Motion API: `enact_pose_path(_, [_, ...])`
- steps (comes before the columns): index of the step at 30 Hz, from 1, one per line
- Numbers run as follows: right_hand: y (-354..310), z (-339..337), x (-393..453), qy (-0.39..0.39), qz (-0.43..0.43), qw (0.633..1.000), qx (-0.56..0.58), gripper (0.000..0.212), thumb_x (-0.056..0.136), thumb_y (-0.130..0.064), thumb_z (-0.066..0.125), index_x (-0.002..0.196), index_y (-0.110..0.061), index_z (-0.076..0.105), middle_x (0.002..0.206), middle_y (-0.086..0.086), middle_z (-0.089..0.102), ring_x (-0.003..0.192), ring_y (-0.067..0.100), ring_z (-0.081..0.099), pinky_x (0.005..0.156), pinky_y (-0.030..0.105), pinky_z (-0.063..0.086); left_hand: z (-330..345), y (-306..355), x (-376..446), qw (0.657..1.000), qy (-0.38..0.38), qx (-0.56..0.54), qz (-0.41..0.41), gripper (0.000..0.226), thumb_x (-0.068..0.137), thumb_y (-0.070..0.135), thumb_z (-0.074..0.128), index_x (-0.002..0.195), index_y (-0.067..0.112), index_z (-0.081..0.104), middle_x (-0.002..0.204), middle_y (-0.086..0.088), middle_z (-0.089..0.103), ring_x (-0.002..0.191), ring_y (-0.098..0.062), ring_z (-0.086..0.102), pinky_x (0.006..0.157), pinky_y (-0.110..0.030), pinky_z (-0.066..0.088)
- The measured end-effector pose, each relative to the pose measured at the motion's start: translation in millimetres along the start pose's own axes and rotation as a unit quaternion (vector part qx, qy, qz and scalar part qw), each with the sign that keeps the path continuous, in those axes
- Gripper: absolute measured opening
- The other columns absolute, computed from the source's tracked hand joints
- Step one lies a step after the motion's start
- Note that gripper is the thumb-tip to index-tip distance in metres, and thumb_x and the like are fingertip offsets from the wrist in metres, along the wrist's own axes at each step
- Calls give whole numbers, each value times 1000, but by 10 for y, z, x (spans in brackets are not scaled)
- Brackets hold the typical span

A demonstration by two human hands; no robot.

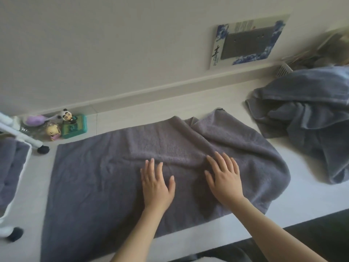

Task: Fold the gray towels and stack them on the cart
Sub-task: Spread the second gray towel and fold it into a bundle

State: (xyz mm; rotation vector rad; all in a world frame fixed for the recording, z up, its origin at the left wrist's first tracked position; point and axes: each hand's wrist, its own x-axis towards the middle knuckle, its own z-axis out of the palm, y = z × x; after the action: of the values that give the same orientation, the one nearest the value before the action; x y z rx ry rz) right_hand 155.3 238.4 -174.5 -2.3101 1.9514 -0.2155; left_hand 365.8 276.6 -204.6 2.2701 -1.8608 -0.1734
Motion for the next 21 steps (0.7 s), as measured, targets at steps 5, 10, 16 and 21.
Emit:
enact_pose_path(5, [106, -95, 226, 18, -9, 1000, -14, 44, 86, -46, 35, 97, -22, 69, 87, 1, 64, 81, 27, 59, 80, 38, 44, 10, 44, 51, 998, -41, 25, -26, 60, 84, 51, 37, 126, 15, 60, 136, -18, 51, 130, -39, 43, 108, -59, 26])
enact_pose_path(10, [440, -187, 576, 77, 72, 994, 31, 45, 84, -41, 40, 113, -14, 62, 115, 13, 59, 103, 36, 52, 92, 44, 33, -66, 310, 357, 999, -20, -14, -34, 60, 86, 48, 36, 133, 14, 52, 143, -21, 42, 132, -39, 39, 110, -57, 24])
enact_pose_path(16, [992, -325, 904, -7, 237, 965, 109, 60, 92, -38, 50, 140, -8, 35, 137, 25, 43, 123, 42, 40, 101, 47, 31, 171, 427, 480, 995, -88, 47, -31, 67, 86, 56, 30, 142, 22, 41, 148, -18, 37, 136, -37, 27, 108, -57, 13])
enact_pose_path(21, [1219, -307, 1009, -70, 272, 958, 58, 49, 93, -49, 43, 124, -12, 51, 126, 15, 55, 122, 33, 43, 99, 40, 27, 91, 459, 562, 991, -118, 21, -60, 80, 79, 65, 2, 150, 31, 18, 160, -6, 8, 147, -27, 3, 114, -52, -6])
